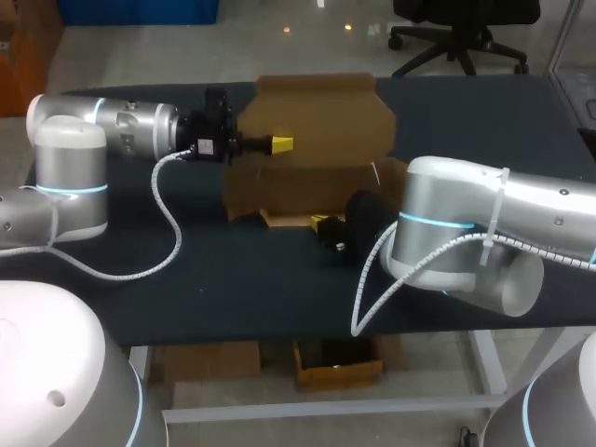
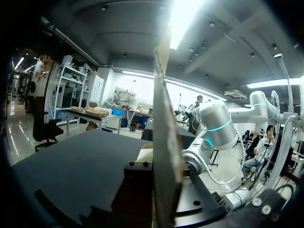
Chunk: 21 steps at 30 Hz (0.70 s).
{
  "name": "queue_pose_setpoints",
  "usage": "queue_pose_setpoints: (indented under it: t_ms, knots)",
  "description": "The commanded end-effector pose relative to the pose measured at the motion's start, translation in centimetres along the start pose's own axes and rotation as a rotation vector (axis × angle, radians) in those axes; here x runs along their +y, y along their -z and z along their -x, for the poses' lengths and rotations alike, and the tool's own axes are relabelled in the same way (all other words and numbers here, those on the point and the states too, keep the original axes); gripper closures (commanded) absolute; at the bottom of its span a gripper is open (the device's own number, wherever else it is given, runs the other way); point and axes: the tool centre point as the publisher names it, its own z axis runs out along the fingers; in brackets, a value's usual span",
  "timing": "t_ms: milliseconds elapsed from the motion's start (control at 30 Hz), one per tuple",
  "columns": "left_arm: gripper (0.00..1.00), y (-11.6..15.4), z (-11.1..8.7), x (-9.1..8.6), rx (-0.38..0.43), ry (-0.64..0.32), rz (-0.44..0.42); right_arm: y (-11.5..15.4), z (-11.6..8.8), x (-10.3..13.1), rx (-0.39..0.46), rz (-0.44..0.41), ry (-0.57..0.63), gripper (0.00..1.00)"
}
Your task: Assemble the packaging by folding the flat box into shape, placing the metal phone stand inside, and closing the box properly
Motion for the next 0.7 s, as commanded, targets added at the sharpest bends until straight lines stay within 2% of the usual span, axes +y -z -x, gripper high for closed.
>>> queue_pose_setpoints:
  t_ms: [33, 700]
  knots:
    - [1.0, -0.04, 0.14, 0.48, 0.004, 0.001, -0.001, -0.31, -0.07, -0.2, -0.005, 0.0, 0.001, 1.0]
    - [1.0, -0.14, 0.19, 0.58, -0.004, -0.008, 0.004, -0.31, -0.07, -0.2, -0.005, 0.0, 0.001, 1.0]
